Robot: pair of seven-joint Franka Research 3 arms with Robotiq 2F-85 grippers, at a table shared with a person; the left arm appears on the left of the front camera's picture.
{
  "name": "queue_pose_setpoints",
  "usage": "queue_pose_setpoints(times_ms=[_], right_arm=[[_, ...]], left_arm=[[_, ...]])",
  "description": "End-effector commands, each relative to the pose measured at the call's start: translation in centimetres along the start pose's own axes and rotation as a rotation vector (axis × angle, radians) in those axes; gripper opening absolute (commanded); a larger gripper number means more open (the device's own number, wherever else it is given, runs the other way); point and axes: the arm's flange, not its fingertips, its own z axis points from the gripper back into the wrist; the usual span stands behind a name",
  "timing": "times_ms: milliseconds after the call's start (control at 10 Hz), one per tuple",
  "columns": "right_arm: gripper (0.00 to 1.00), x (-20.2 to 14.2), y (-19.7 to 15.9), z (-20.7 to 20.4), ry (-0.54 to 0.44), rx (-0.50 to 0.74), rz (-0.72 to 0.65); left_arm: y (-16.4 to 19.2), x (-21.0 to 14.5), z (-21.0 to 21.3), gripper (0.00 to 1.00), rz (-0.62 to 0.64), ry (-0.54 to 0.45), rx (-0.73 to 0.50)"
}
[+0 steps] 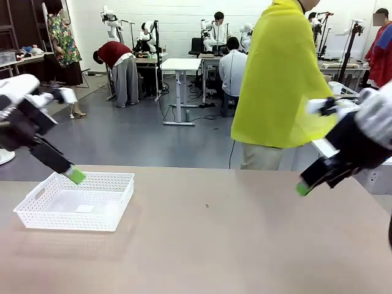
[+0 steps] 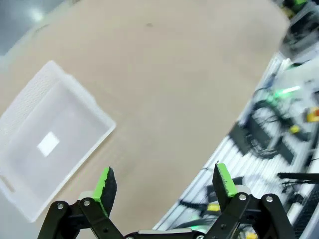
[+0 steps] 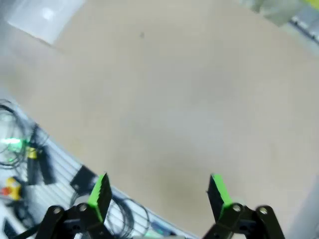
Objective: Clean and organize the cups into the basket.
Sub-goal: Pick up the Organizing basket and move it to the center of the table, then pick up the Reusable plastic cup from the right side of the table and place it inside the Organizing basket.
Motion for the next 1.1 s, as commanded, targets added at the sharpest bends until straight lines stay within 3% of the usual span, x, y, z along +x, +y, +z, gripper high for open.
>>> queue_pose_setpoints(times_ms=[0, 200, 500, 1000], right_arm=[[1.00, -6.4, -7.0, -2.1, -0.180, 0.539, -0.332], [1.00, -10.0, -11.4, -2.0, -0.252, 0.723, -0.482], [1.00, -14.8, -16.1, -0.1, -0.273, 0.810, -0.576], [1.00, -23.0, -21.9, 4.9, -0.254, 0.714, -0.623]], left_arm=[[5.8, -2.1, 1.5, 1.00, 0.442, -0.220, -0.542], [11.6, -6.3, 2.9, 1.00, 0.699, -0.294, -0.679], [16.4, -11.6, 6.1, 1.00, 0.848, -0.351, -0.620], [20.5, -21.4, 11.8, 1.00, 0.960, -0.402, -0.487]])
